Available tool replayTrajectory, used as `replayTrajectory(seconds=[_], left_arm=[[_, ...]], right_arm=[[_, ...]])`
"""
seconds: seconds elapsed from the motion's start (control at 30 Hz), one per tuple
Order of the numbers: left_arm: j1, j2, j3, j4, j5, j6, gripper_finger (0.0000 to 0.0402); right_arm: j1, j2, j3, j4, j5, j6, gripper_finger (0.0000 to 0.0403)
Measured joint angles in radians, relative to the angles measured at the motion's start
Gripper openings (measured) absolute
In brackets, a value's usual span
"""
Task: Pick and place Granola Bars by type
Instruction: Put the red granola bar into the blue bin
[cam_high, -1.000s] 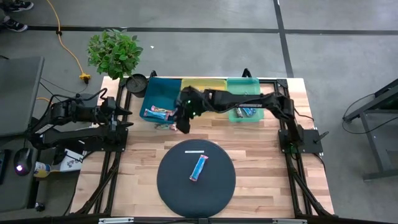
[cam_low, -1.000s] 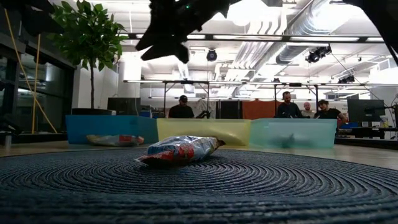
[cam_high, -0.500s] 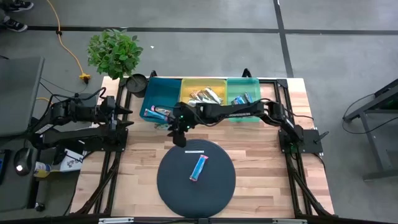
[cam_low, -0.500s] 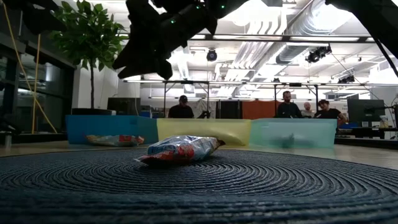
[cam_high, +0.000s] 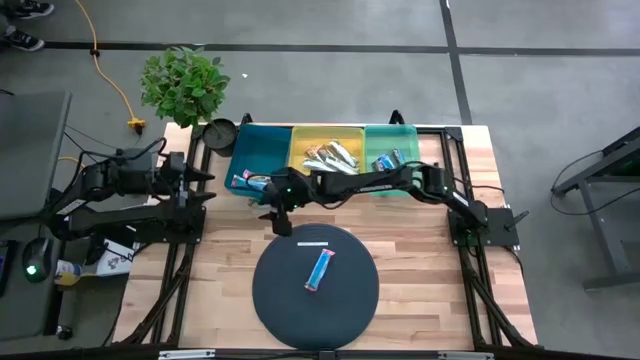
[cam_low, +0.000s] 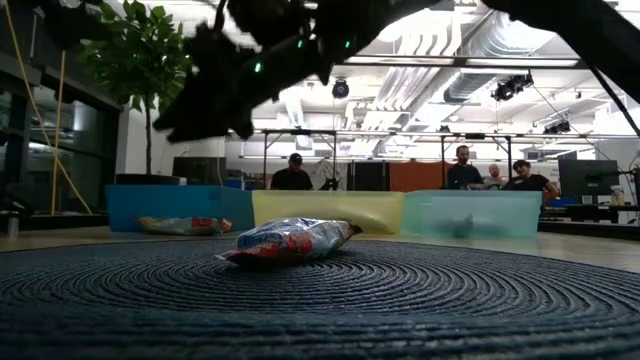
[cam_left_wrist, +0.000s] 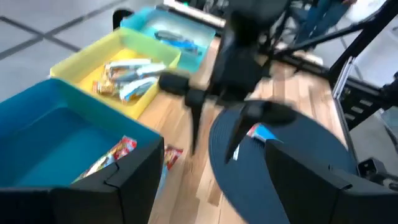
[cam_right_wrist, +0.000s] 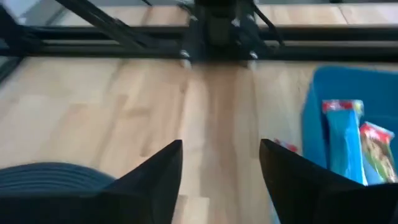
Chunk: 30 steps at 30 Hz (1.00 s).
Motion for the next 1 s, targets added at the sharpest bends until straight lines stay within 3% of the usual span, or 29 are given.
replayTrajectory(seconds=[0.33, 0.5, 0.7, 1.0], left_arm=[[0.0, 0.0, 0.0, 0.044, -0.013, 0.003, 0.0273], [0.0, 0.029, 0.001, 0.043, -0.017, 0.115, 0.0273], [0.0, 0.199, -0.05, 0.002, -0.023, 0.284, 0.0273], [0.0, 0.569, -0.059, 0.06, -0.016, 0.306, 0.0273]], right_arm=[[-0.01, 0.056, -0.002, 0.029, 0.137, -0.054, 0.022], [-0.006, -0.006, -0.002, -0.039, 0.217, -0.008, 0.022], [-0.017, -0.158, 0.0, -0.233, 0.338, 0.002, 0.022], [-0.023, -0.412, 0.0, -0.567, 0.425, 0.162, 0.022]])
